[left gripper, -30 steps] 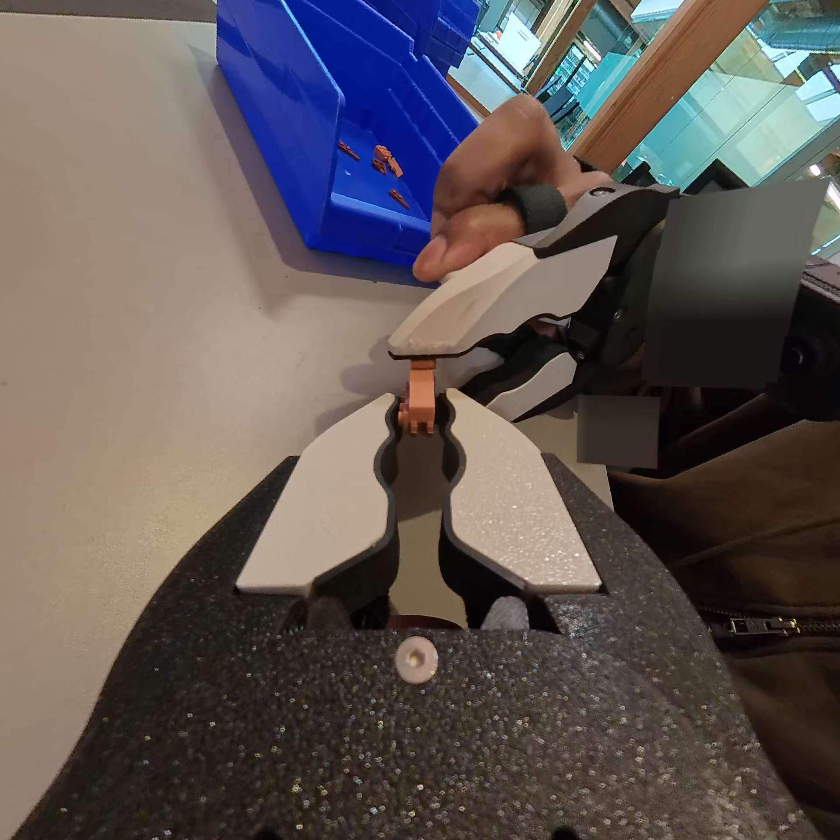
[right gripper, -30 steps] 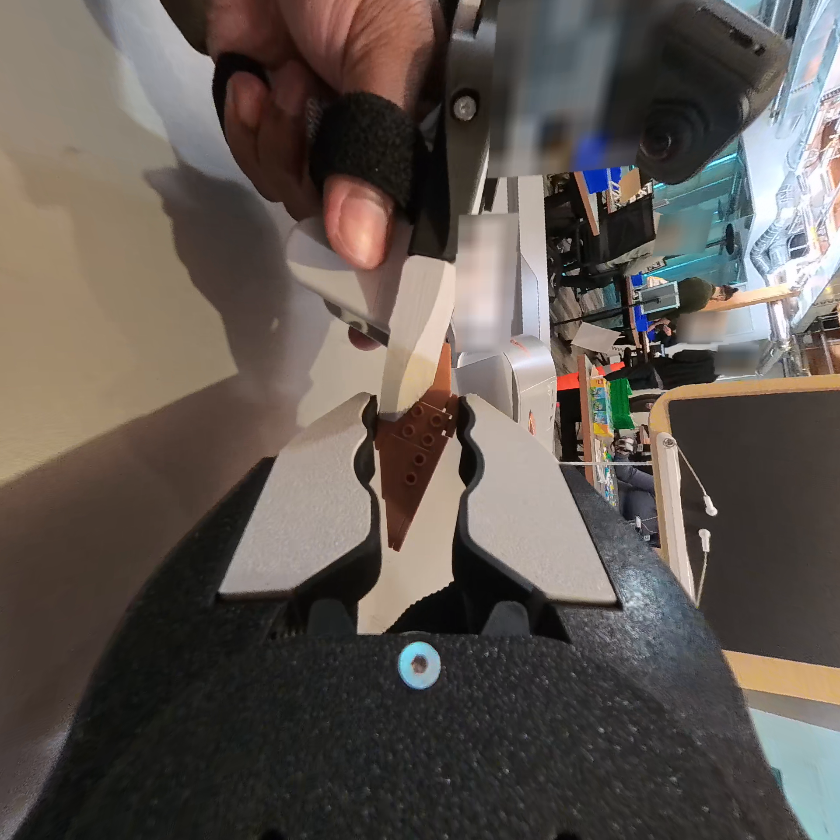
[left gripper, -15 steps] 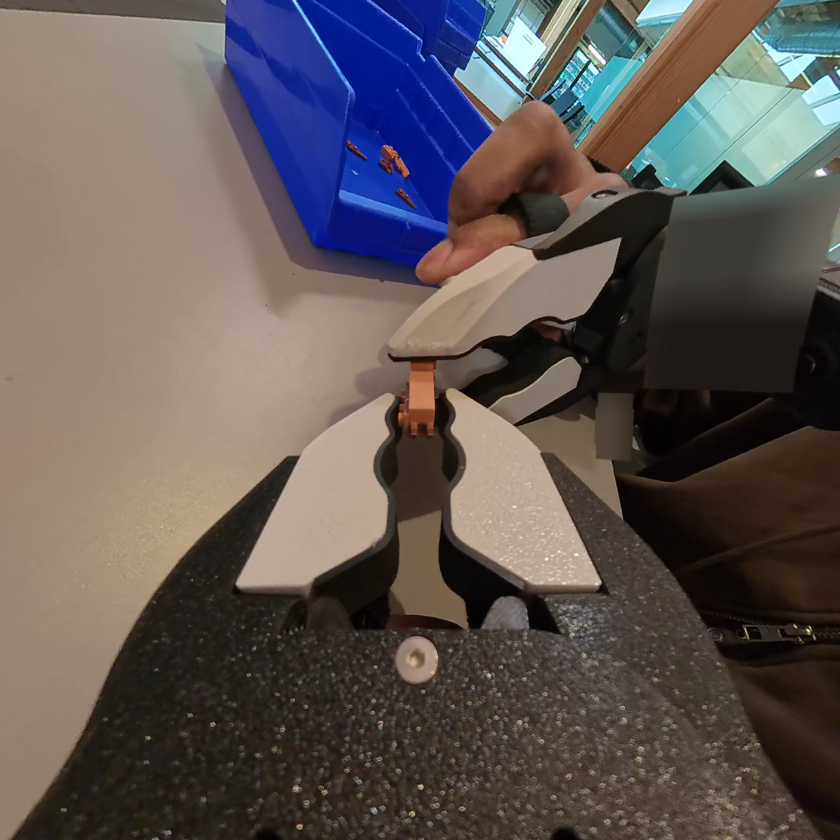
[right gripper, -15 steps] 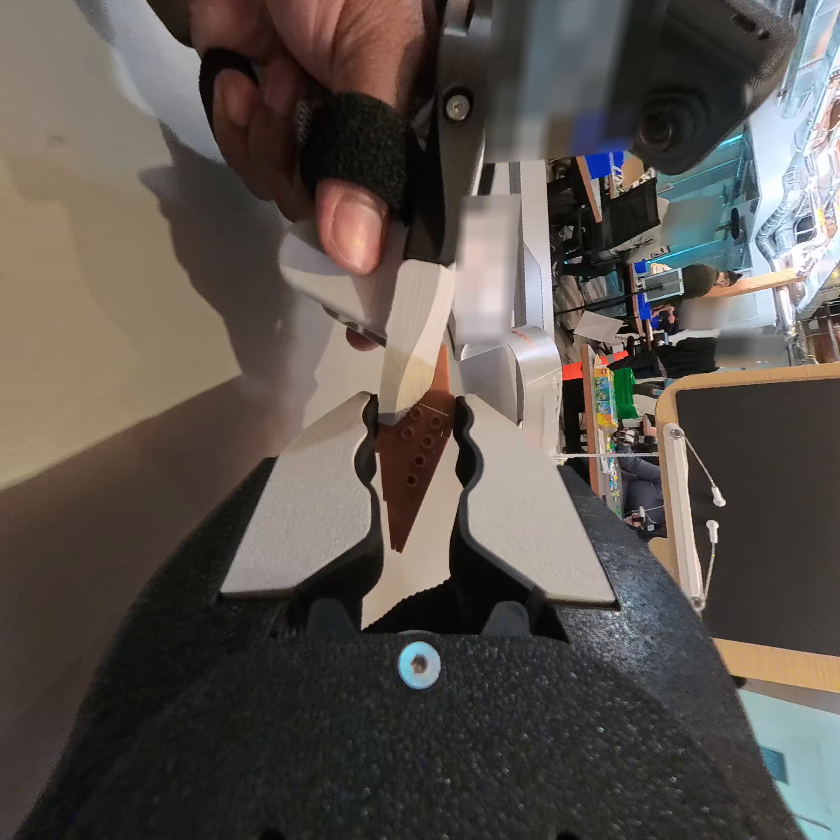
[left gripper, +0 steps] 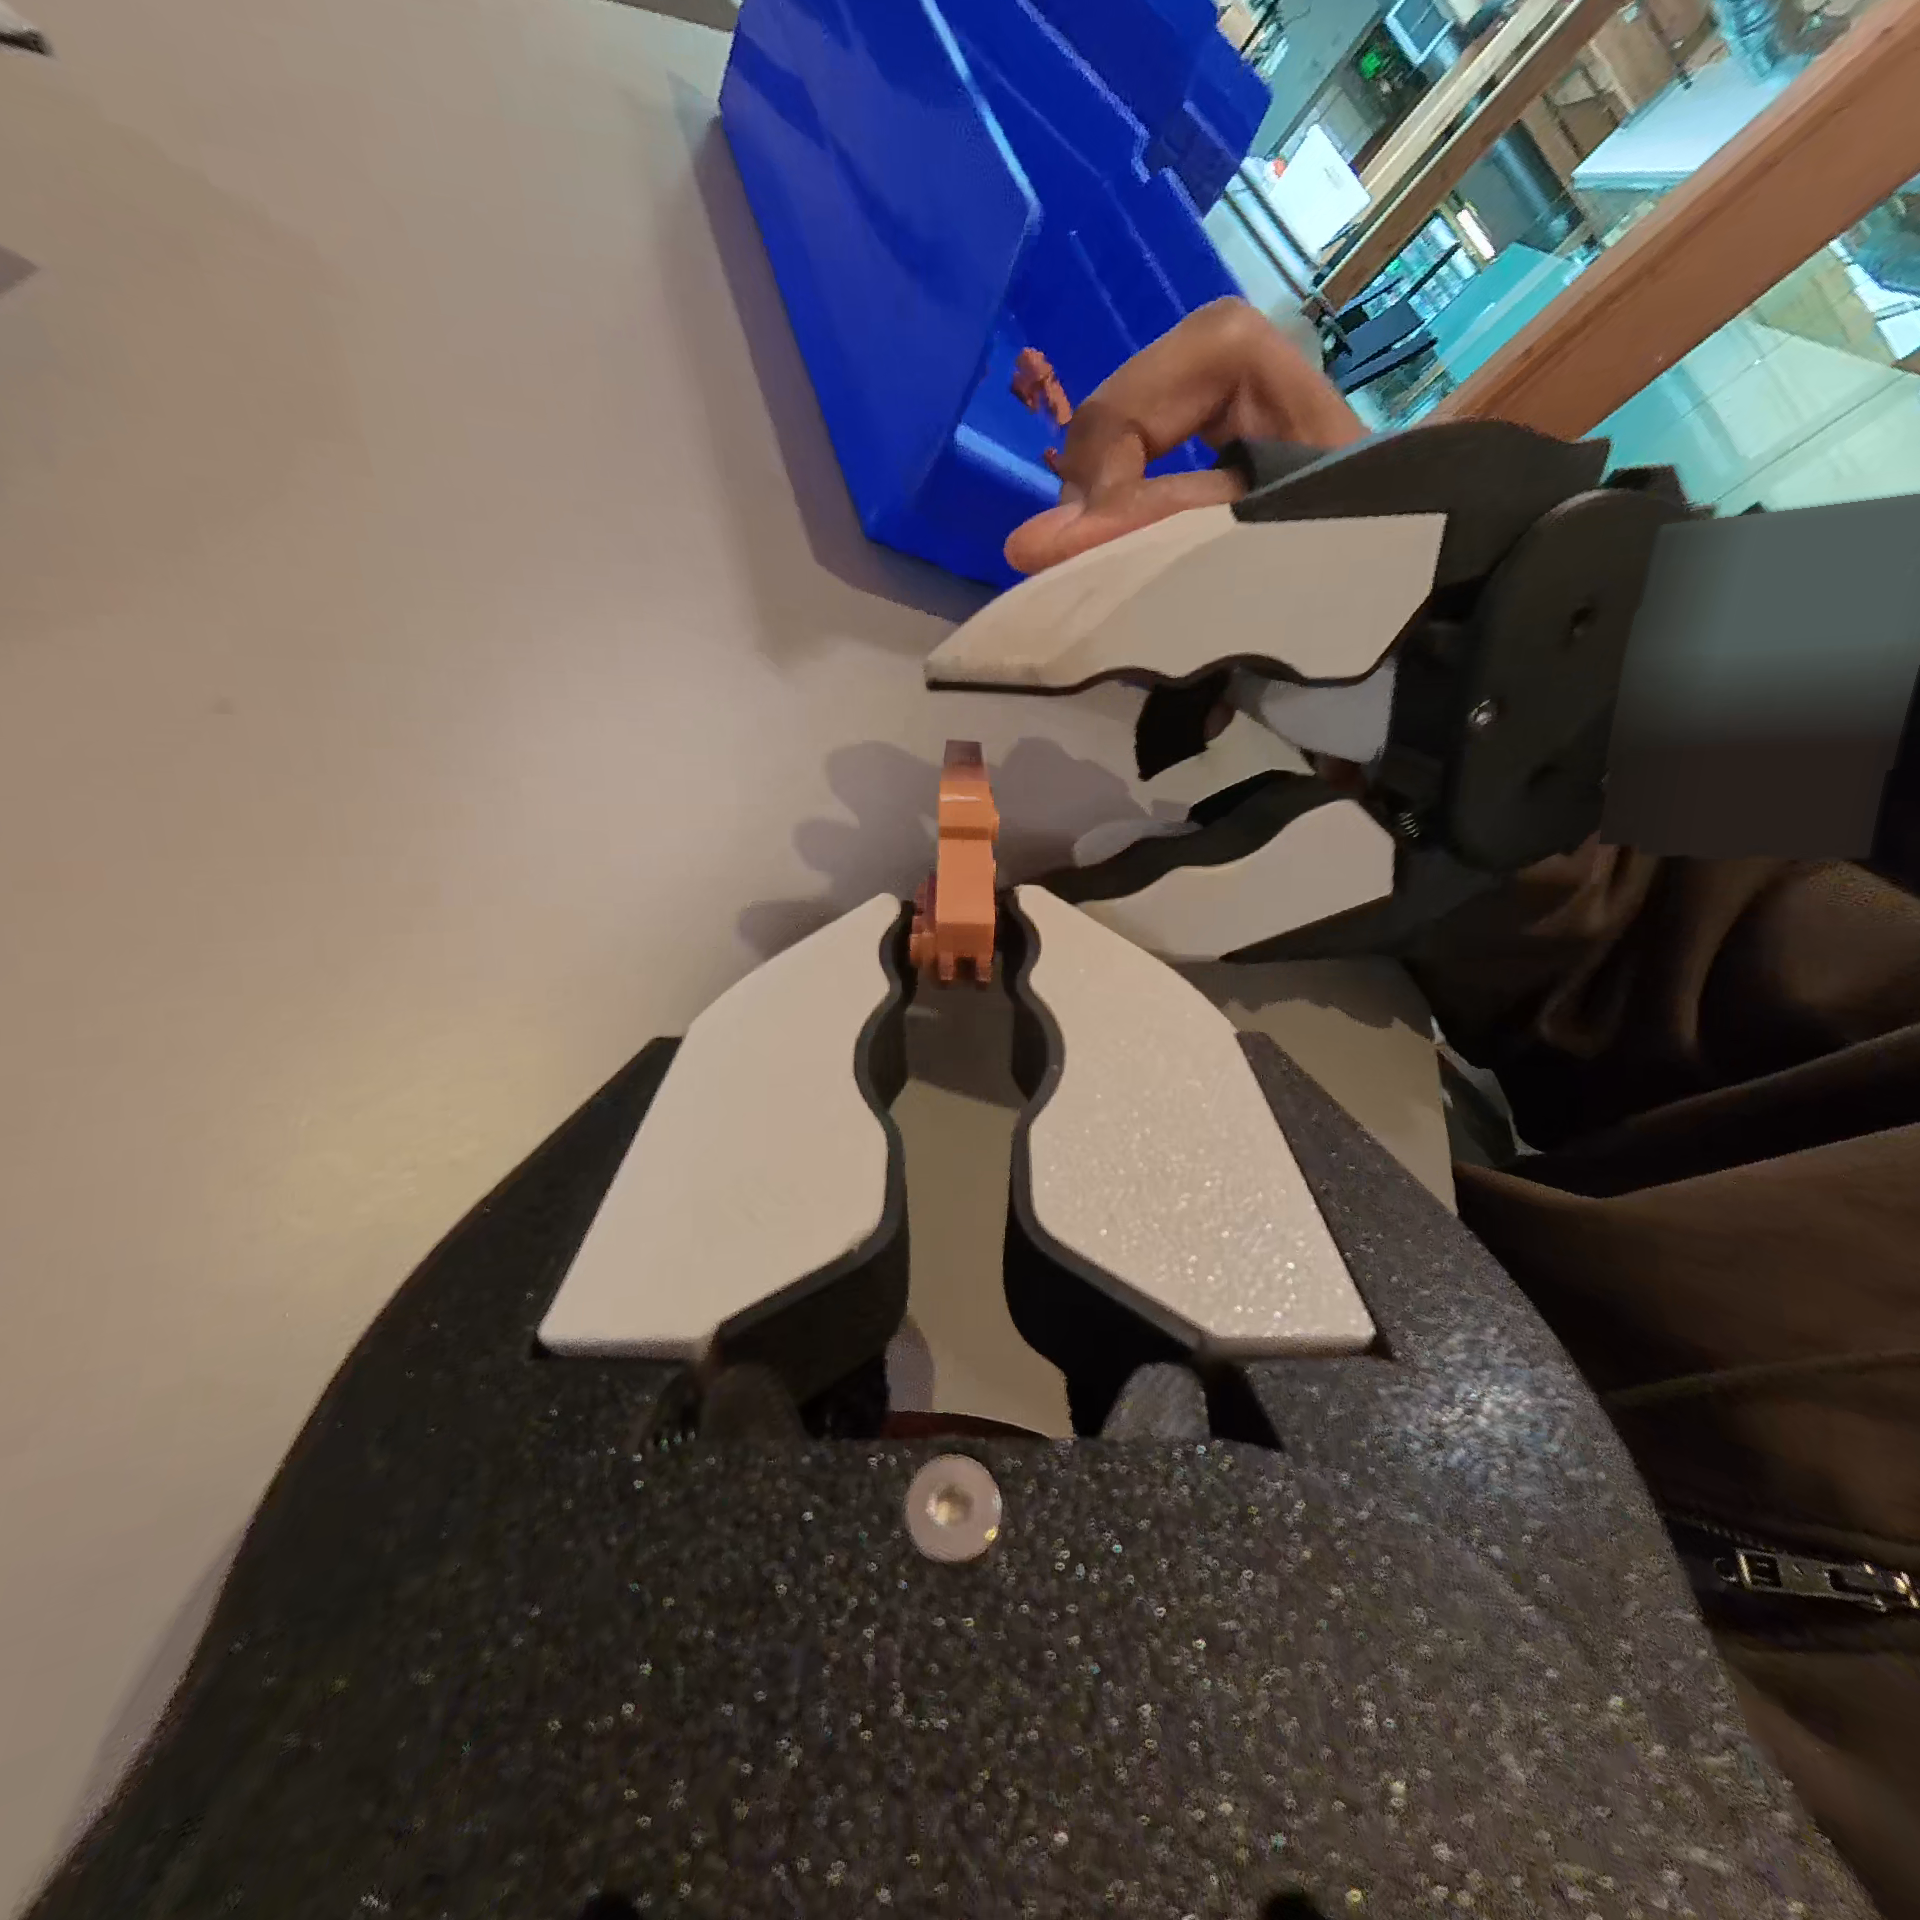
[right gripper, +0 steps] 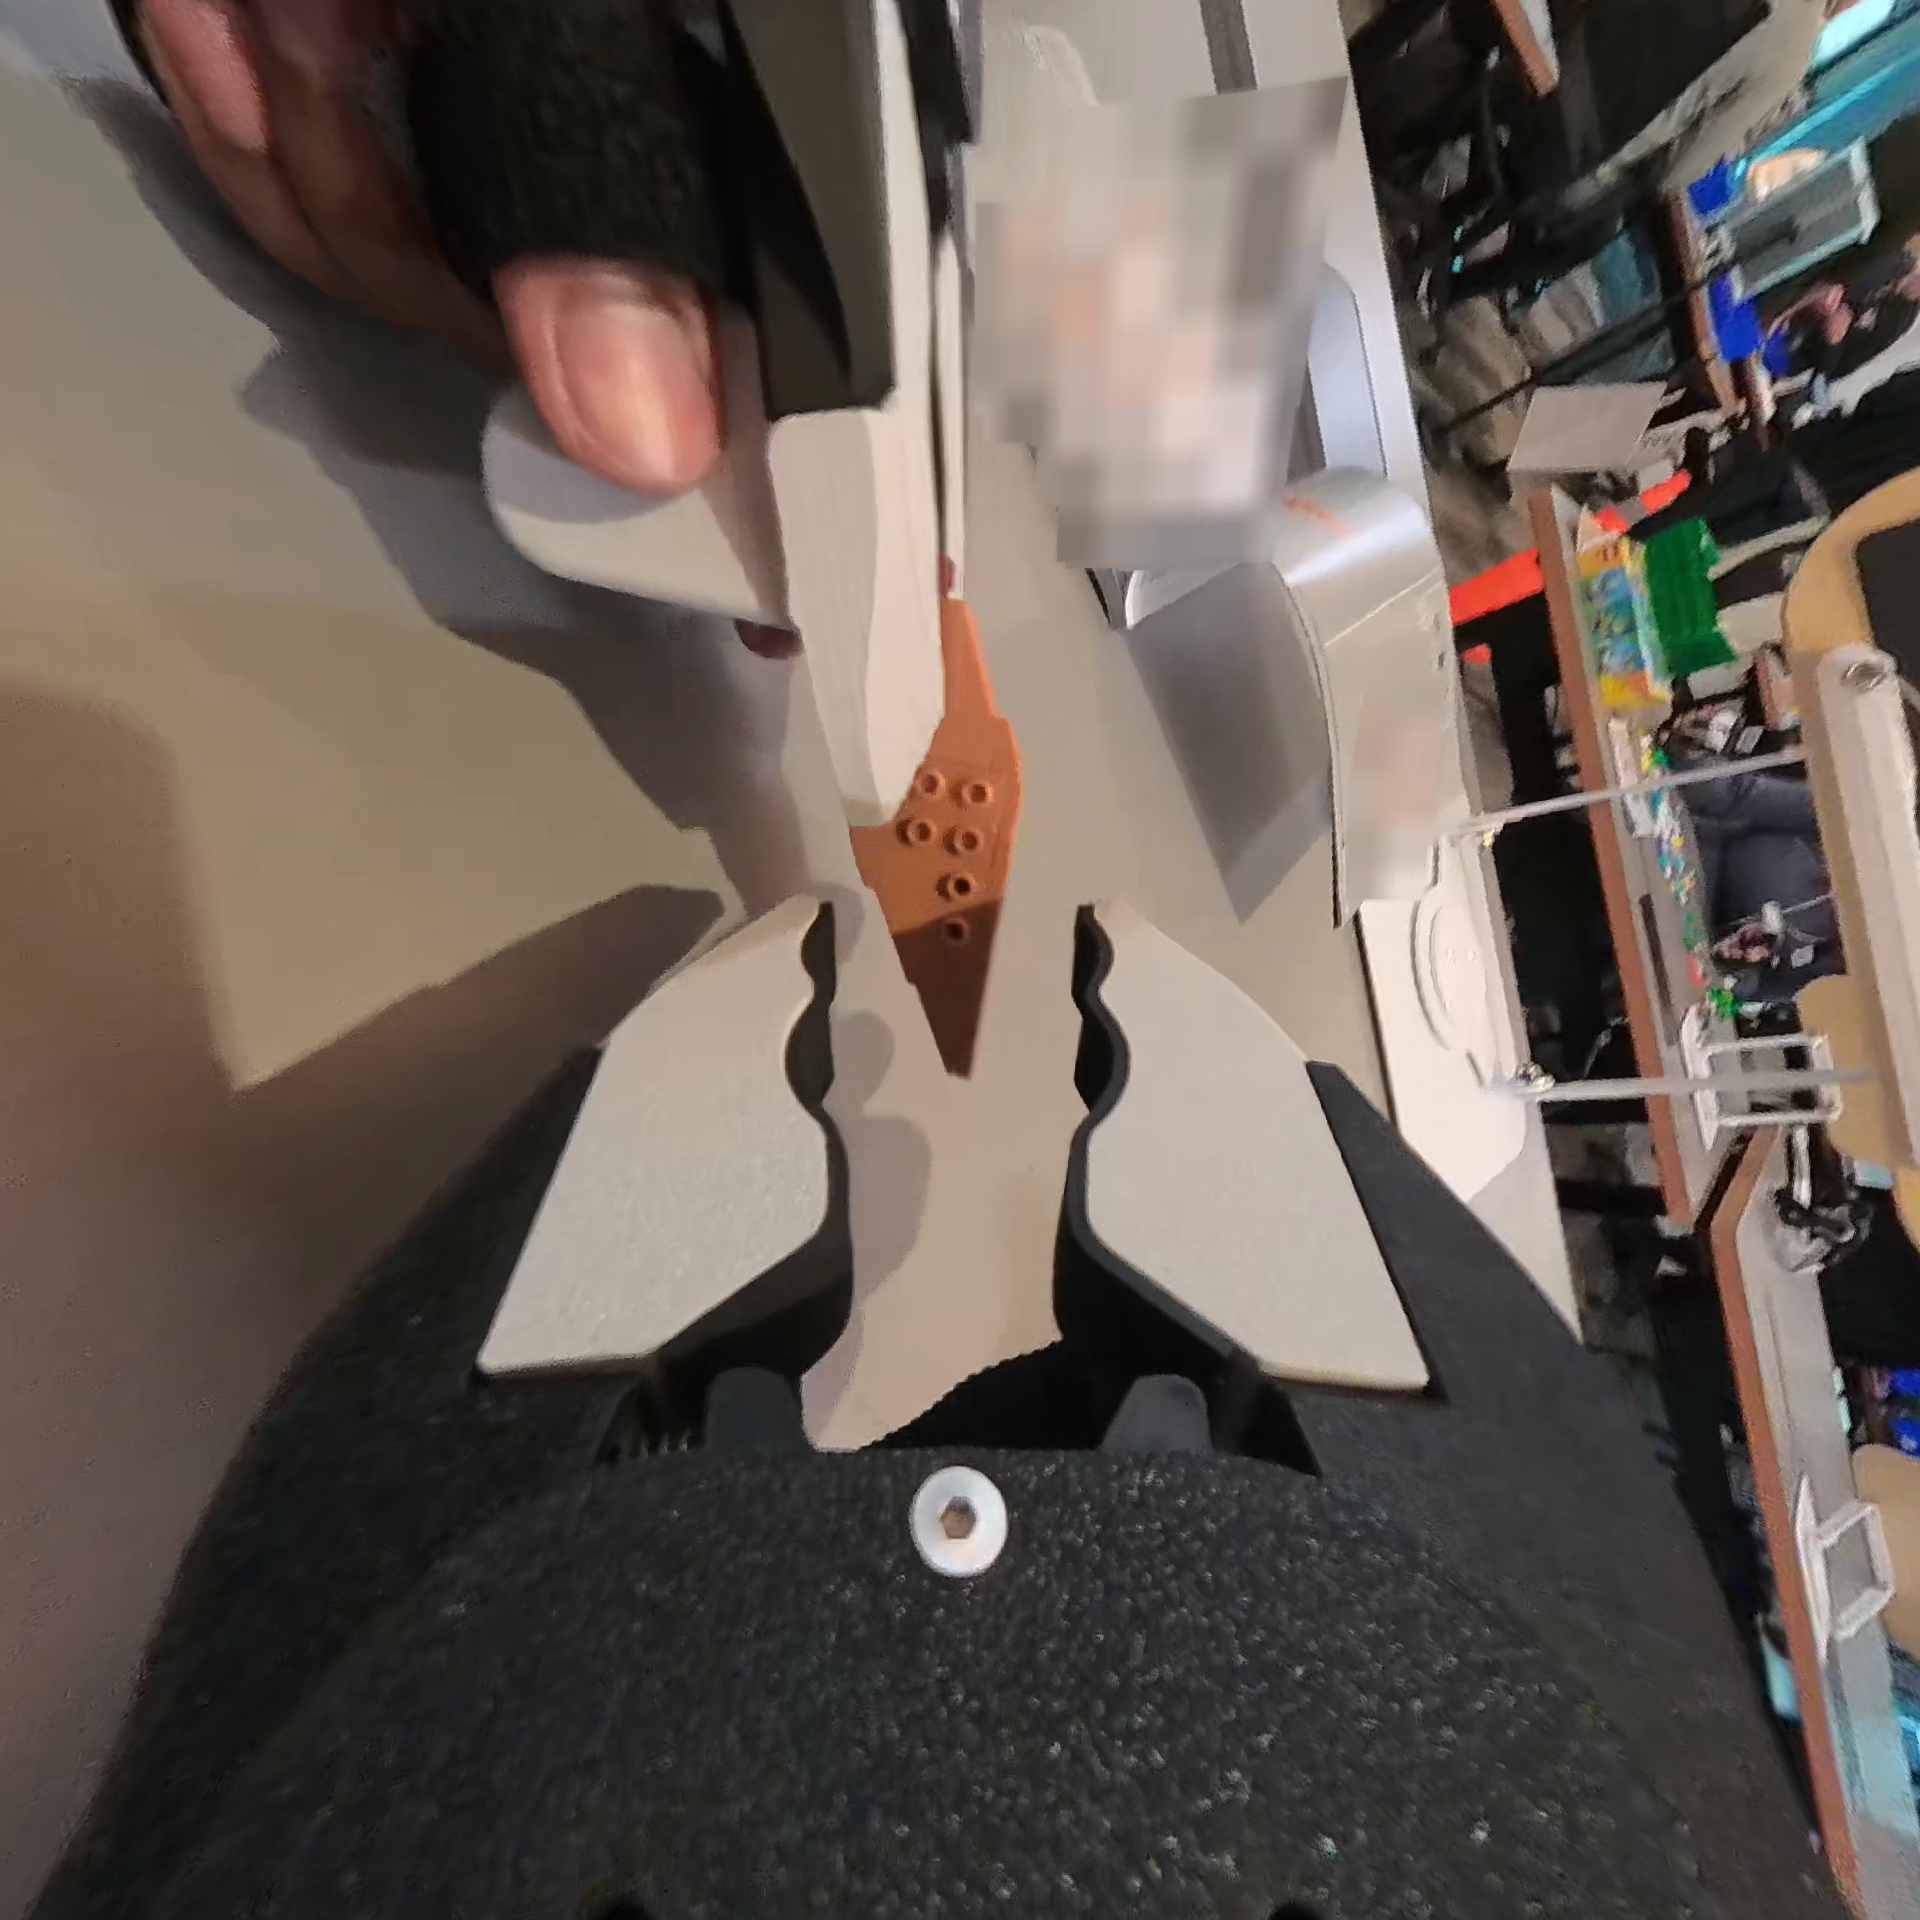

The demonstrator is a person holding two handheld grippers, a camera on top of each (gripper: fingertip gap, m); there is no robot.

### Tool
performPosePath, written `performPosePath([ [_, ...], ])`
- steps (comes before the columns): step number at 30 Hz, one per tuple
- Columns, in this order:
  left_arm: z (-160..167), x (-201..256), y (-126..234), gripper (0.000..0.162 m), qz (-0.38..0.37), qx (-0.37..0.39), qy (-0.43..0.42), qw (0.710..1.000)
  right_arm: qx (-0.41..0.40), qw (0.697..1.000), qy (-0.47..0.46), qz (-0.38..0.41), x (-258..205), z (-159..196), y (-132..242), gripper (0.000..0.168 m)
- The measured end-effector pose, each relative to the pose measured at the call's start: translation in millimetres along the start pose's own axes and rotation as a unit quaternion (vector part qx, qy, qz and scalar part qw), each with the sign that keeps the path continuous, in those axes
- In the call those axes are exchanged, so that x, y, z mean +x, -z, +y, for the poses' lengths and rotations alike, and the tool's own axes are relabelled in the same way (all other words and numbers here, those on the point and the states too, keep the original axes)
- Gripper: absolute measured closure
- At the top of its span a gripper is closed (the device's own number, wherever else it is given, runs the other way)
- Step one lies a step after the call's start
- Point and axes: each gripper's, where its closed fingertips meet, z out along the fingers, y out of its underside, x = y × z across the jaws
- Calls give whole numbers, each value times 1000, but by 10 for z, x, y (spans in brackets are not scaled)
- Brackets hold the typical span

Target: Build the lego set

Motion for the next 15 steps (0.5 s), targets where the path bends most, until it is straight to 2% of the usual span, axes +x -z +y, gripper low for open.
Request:
performPosePath([
  [4, 102, -95, -37, 146, -29, -31, 2, 999, -40, 998, -32, -27, -81, 122, -32, 127],
  [7, 147, -217, -28, 146, -79, -51, -14, 995, -61, 994, -79, -49, -147, 213, -68, 130],
  [10, 164, -272, -13, 145, -98, -57, -11, 994, -70, 987, -129, -64, -178, 281, -87, 133],
  [15, 151, -352, 20, 130, -126, -60, -18, 990, -73, 975, -192, -89, -252, 376, -96, 134],
])
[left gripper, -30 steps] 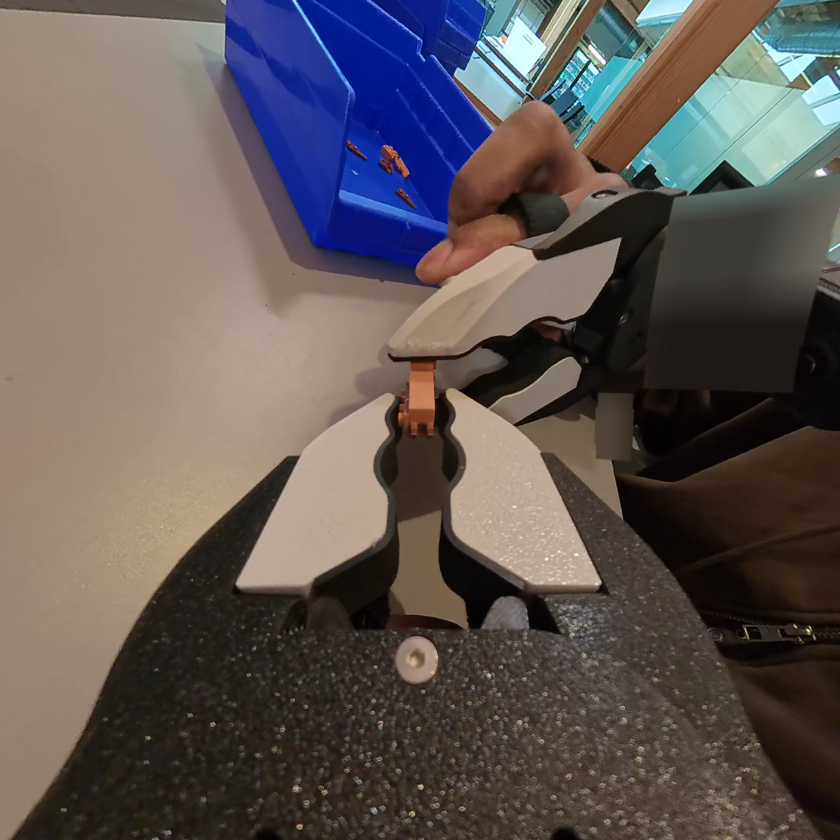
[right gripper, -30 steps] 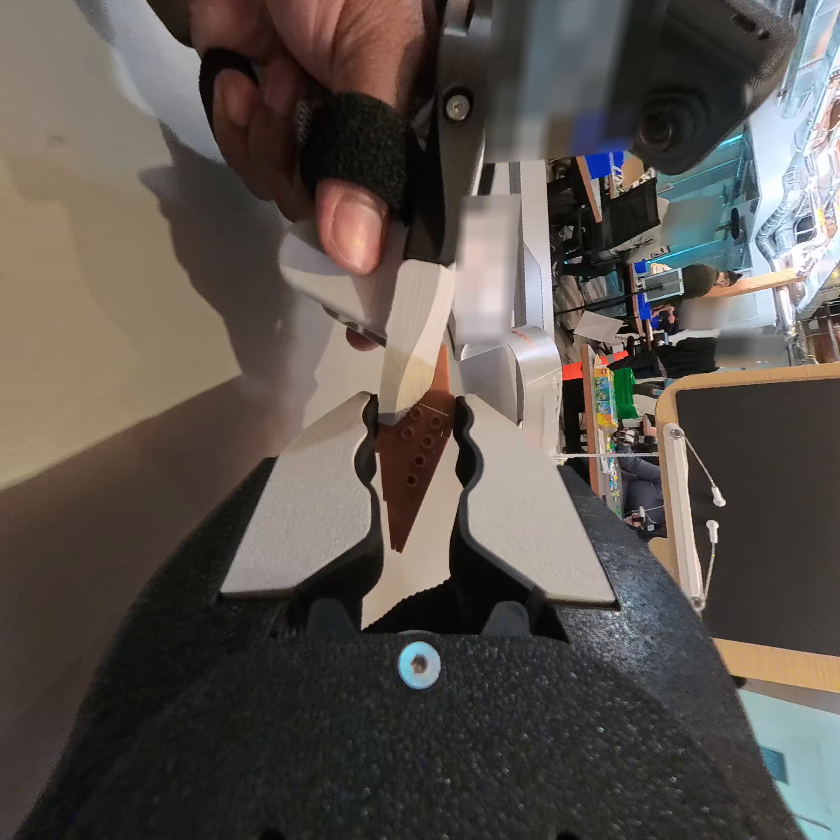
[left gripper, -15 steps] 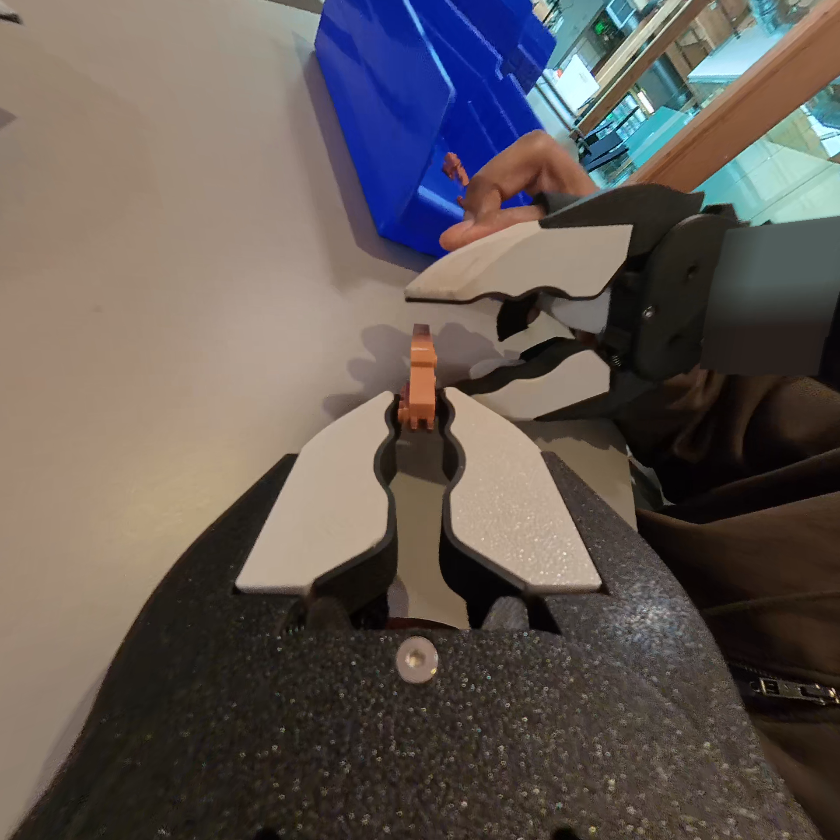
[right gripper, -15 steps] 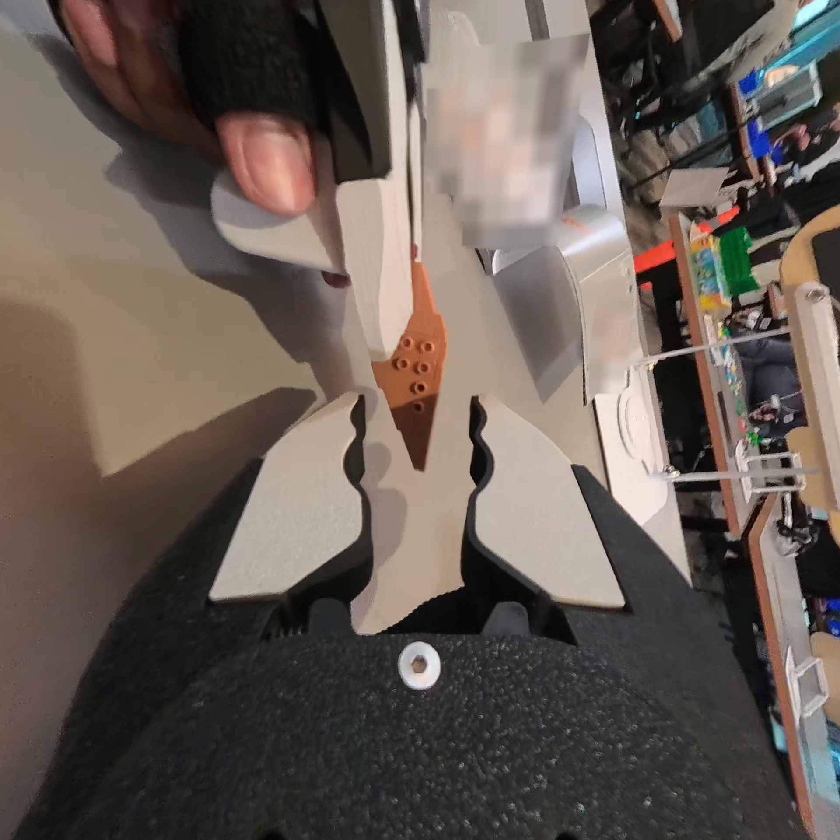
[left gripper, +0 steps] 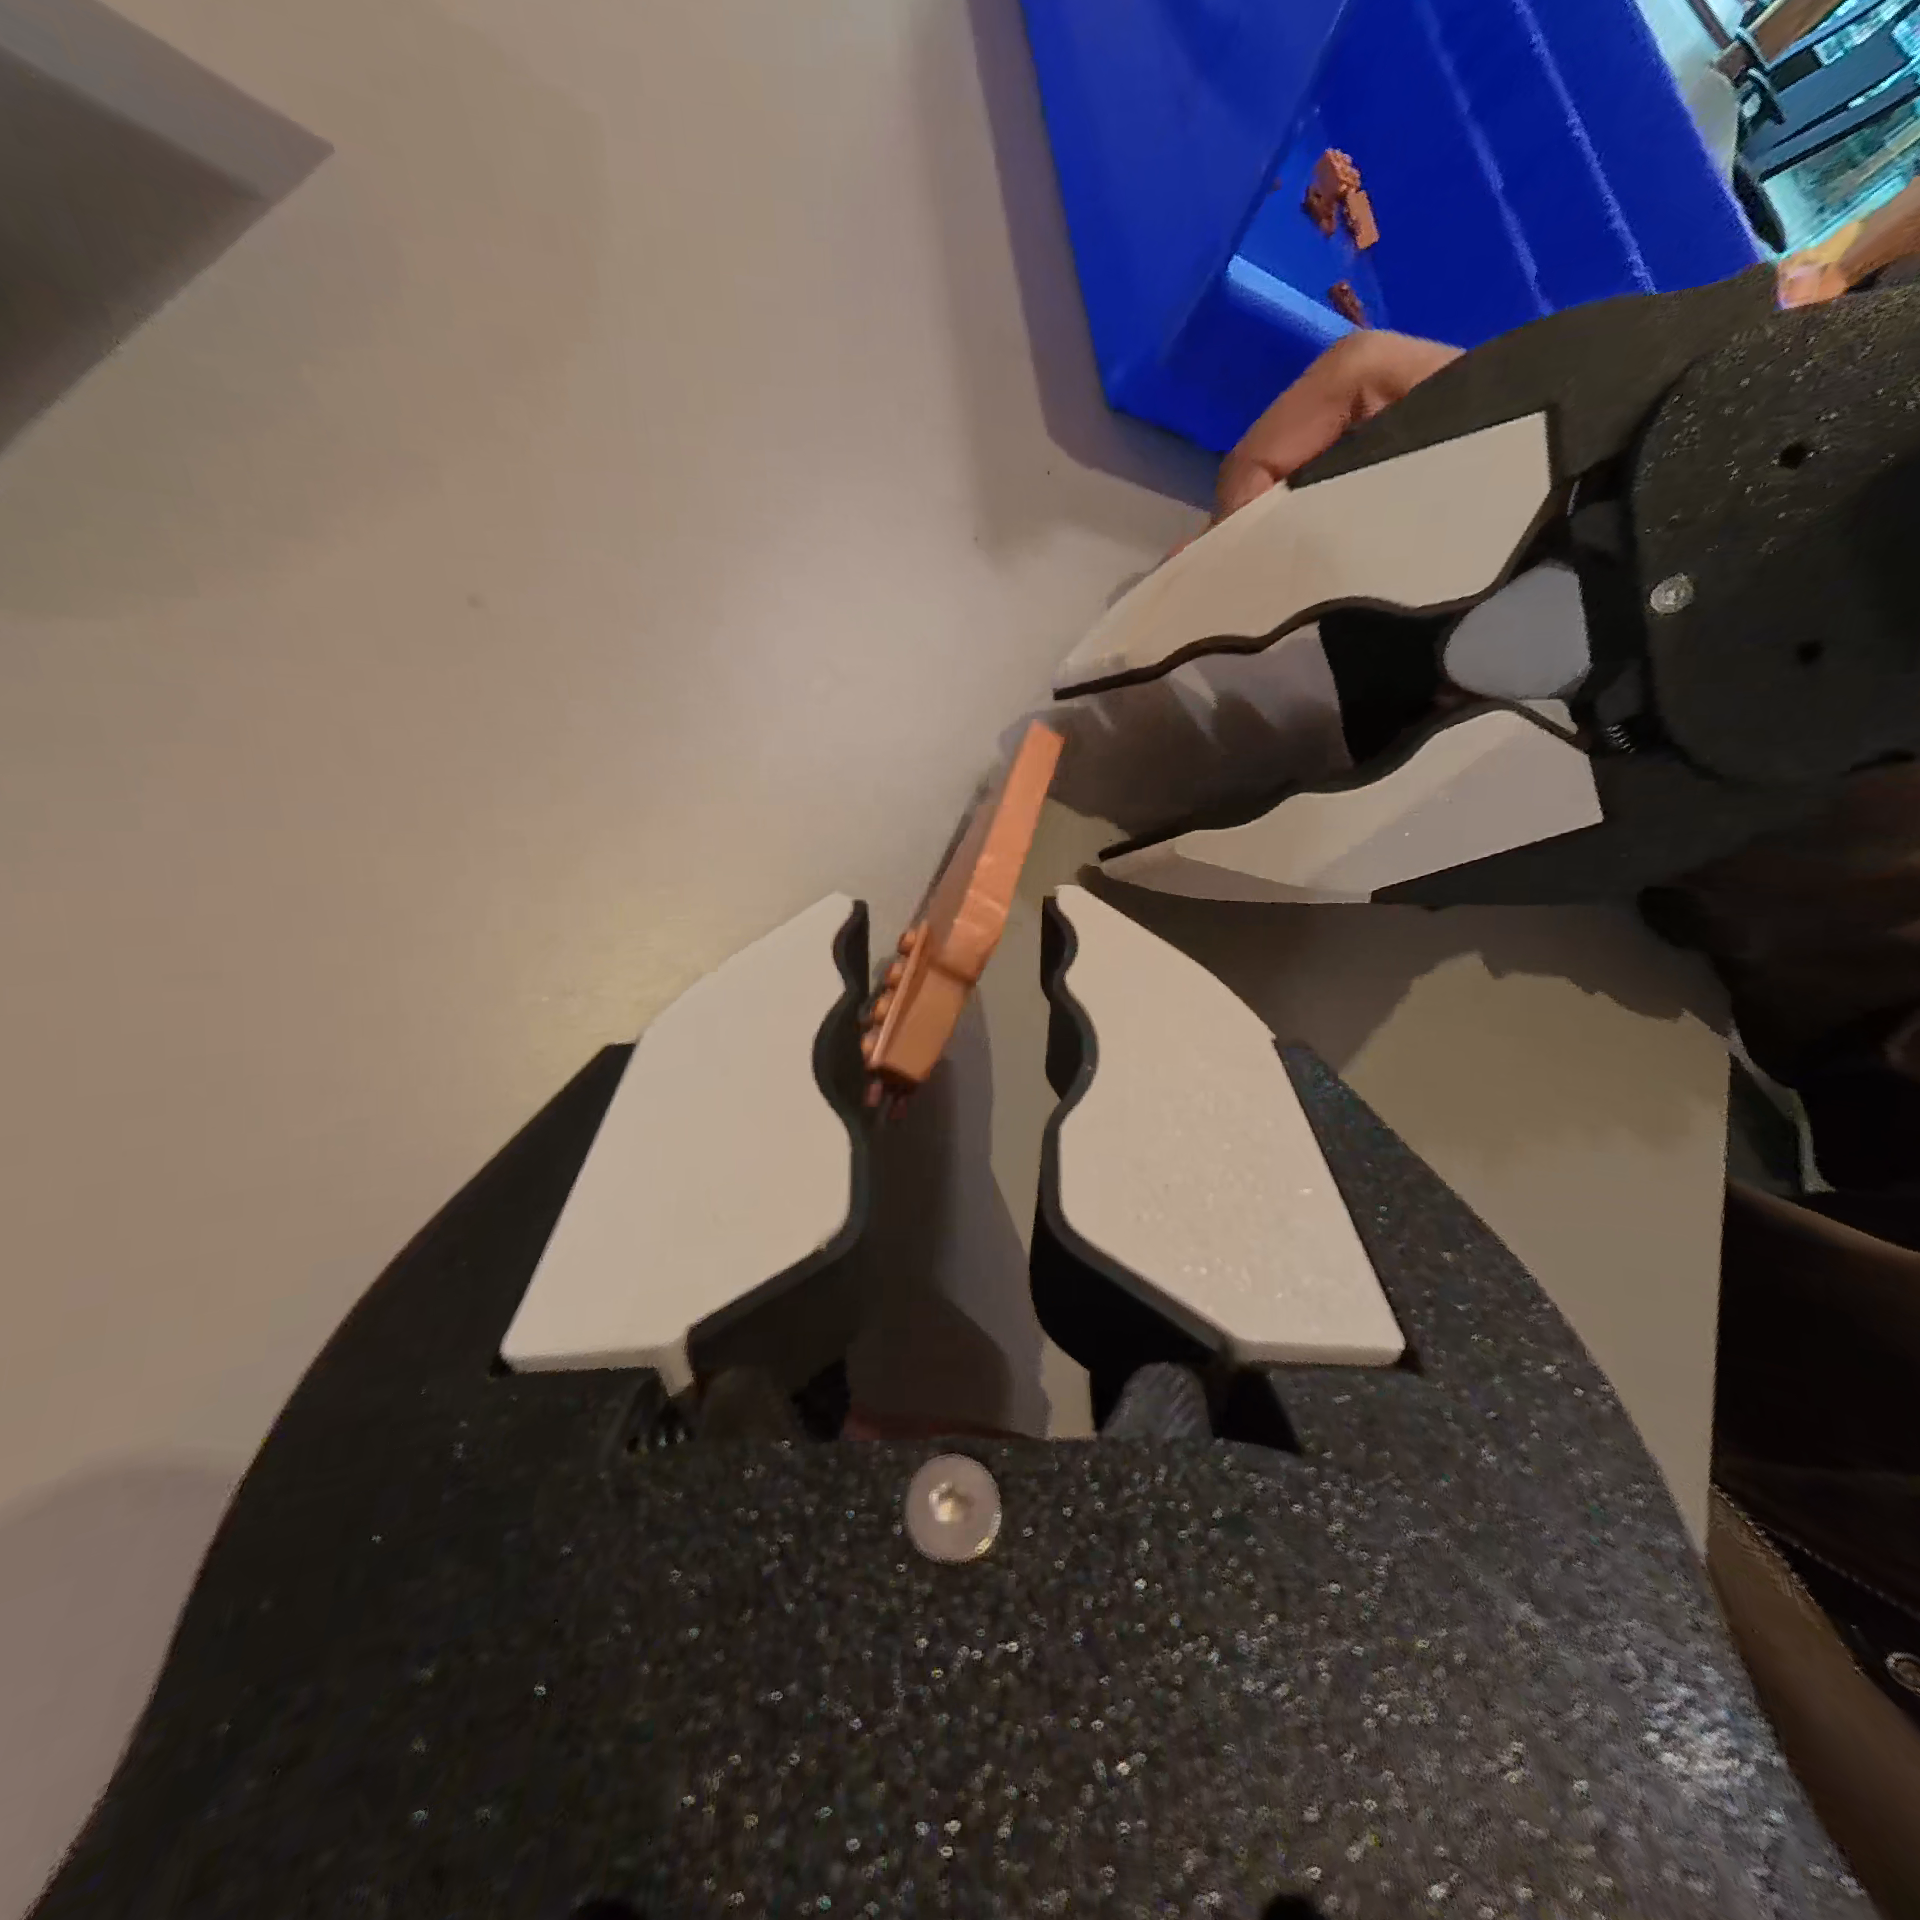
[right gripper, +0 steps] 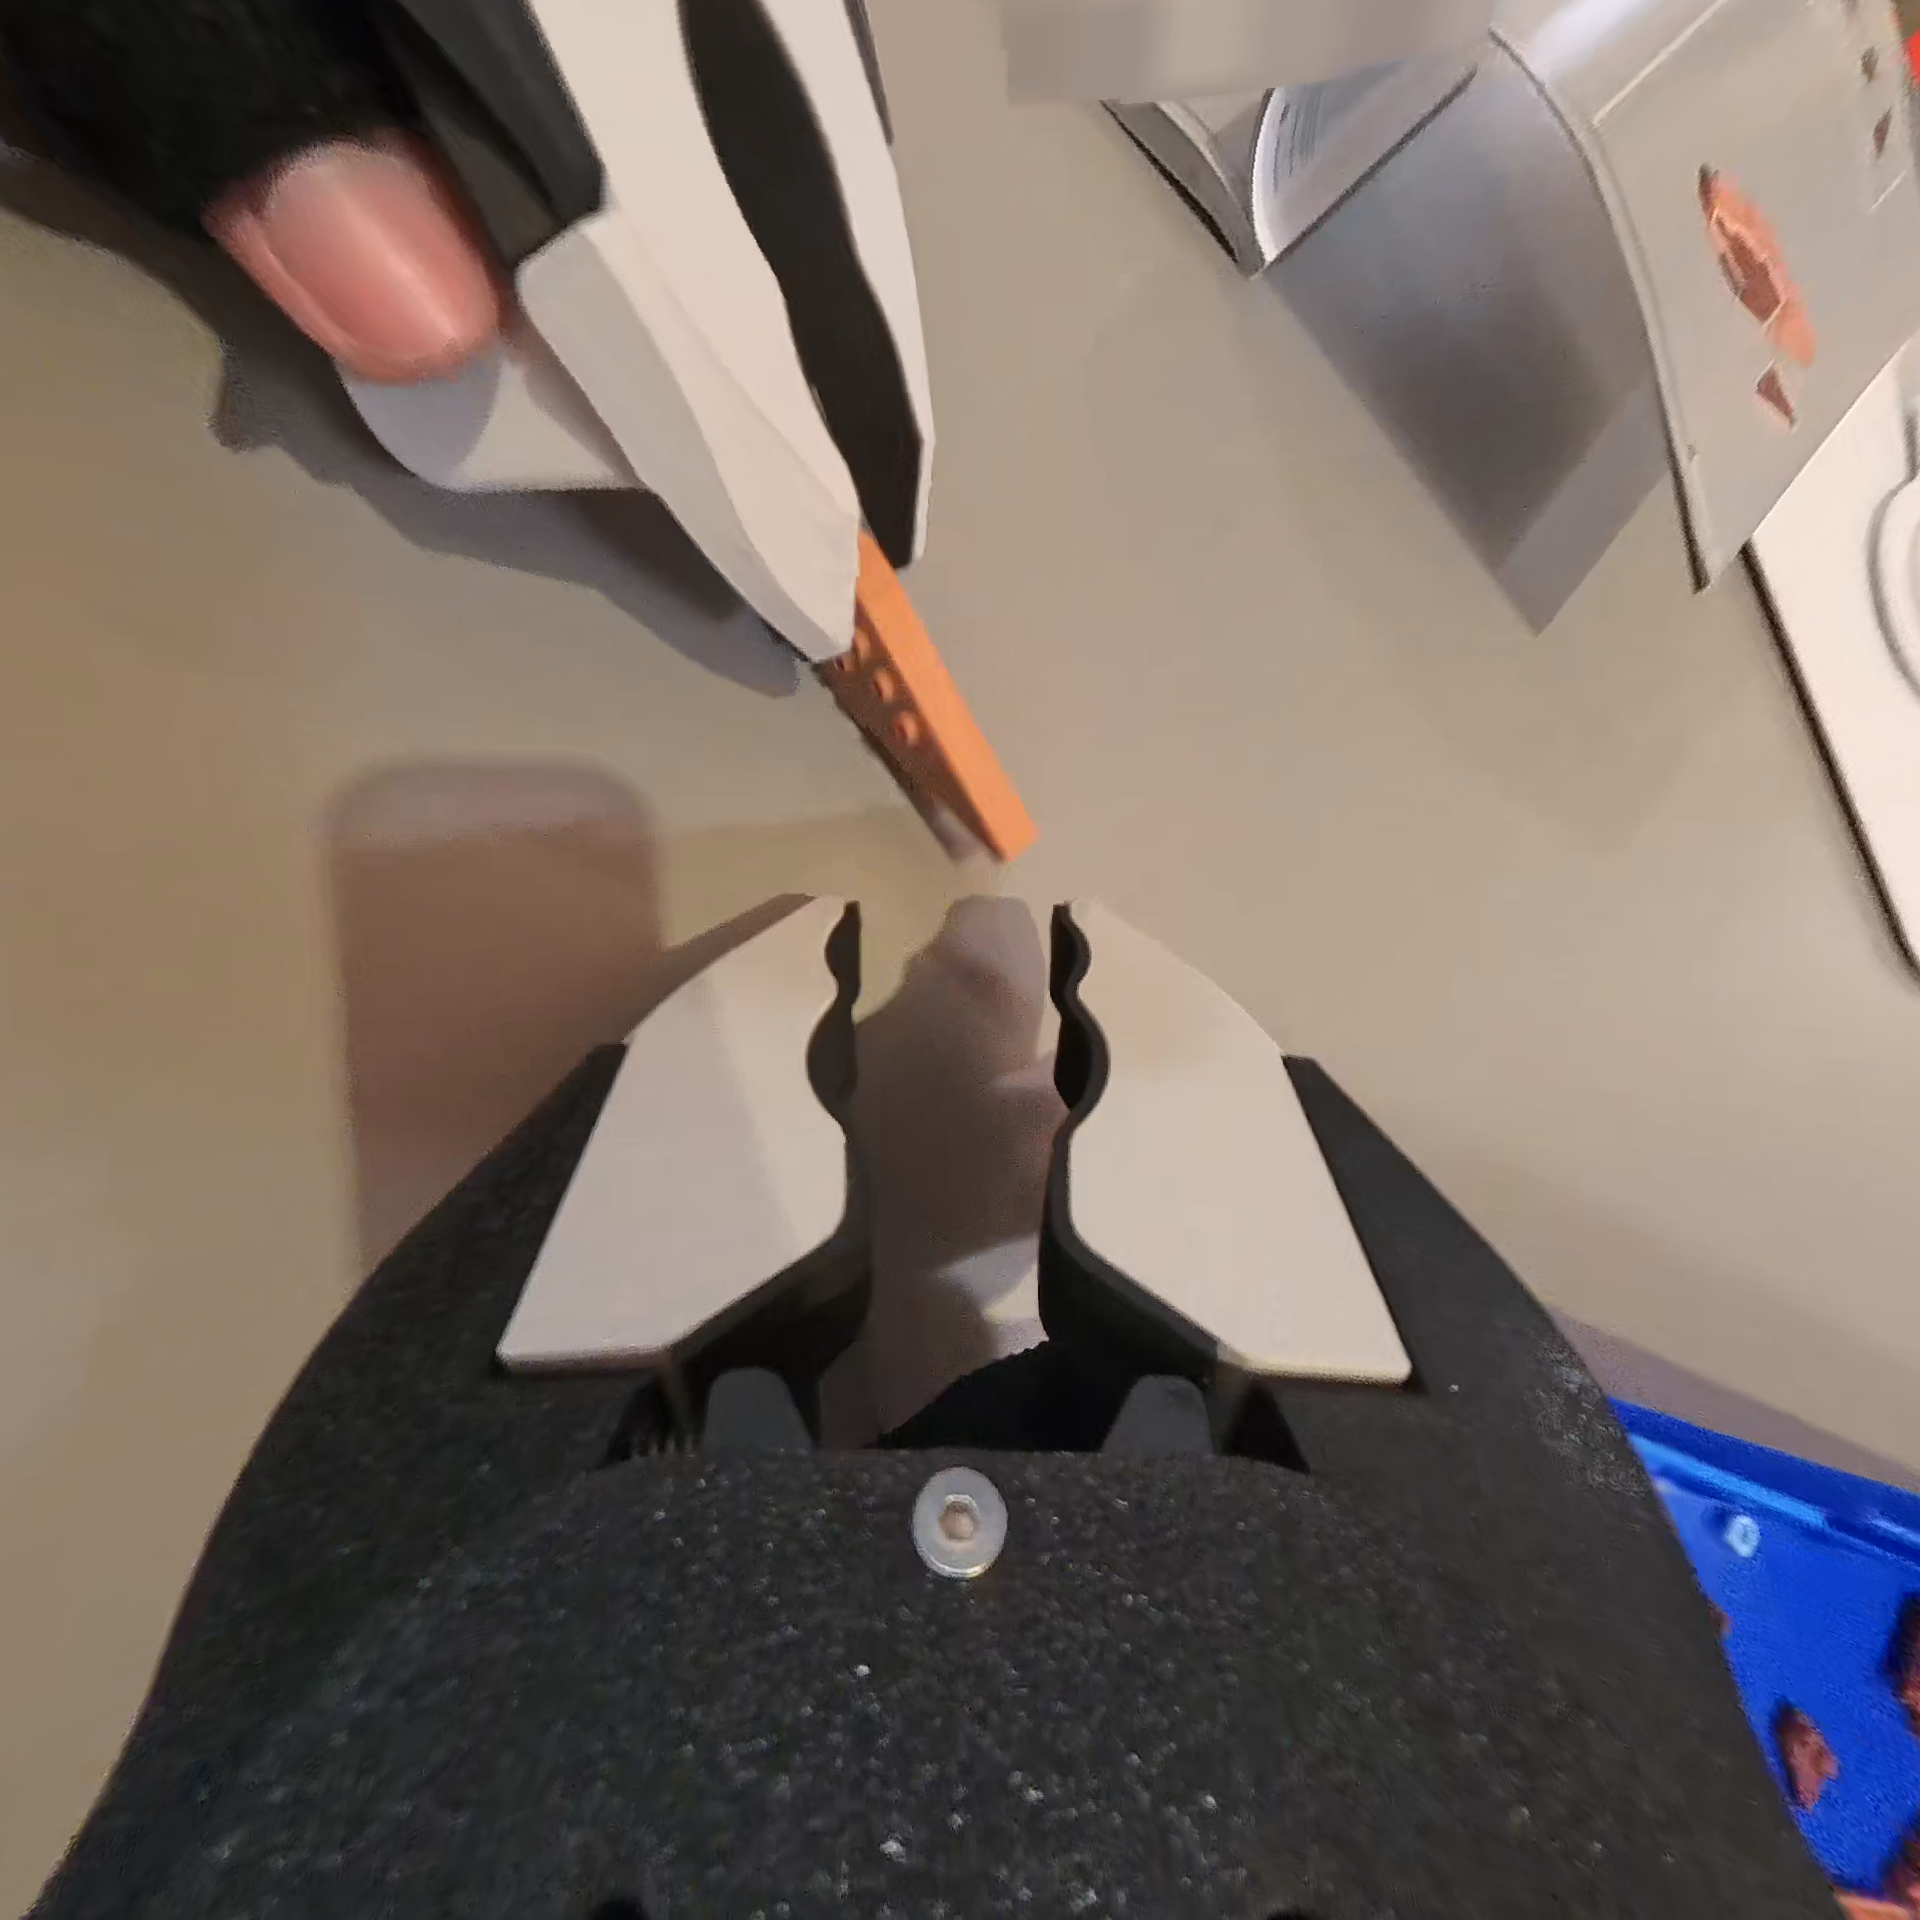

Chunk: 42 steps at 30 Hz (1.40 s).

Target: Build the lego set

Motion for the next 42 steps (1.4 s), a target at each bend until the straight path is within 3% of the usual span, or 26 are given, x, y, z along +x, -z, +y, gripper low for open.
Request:
performPosePath([
  [5, -52, -208, 78, 110, -71, 8, -31, 997, 13, 998, -60, -13, 31, 62, 5, 133],
  [13, -312, -310, 293, 105, -85, 89, 6, 992, -1, 985, -167, -45, 60, 124, 17, 137],
  [16, -303, -426, 323, 105, -93, 94, 28, 991, -73, 988, -135, -35, 69, 219, 24, 144],
  [20, -307, -501, 374, 105, -93, 101, 44, 990, -195, 981, -1, 8, 114, 227, 253, 150],
  [22, -324, -536, 416, 105, -100, 106, 43, 988, -259, 960, 94, 48, 186, 170, 471, 154],
  [25, -341, -569, 469, 105, -105, 113, 46, 987, -382, 885, 243, 108, 332, 160, 907, 156],
  [30, -365, -601, 509, 106, -106, 124, 53, 985, -468, 795, 358, 147, 338, -40, 1417, 168],
  [38, -355, -600, 480, 106, -85, 128, 71, 986, -492, 729, 418, 226, 430, -183, 1595, 166],
  [42, -370, -550, 484, 106, -80, 127, 60, 987, -496, 744, 417, 162, 353, -29, 1444, 163],
])
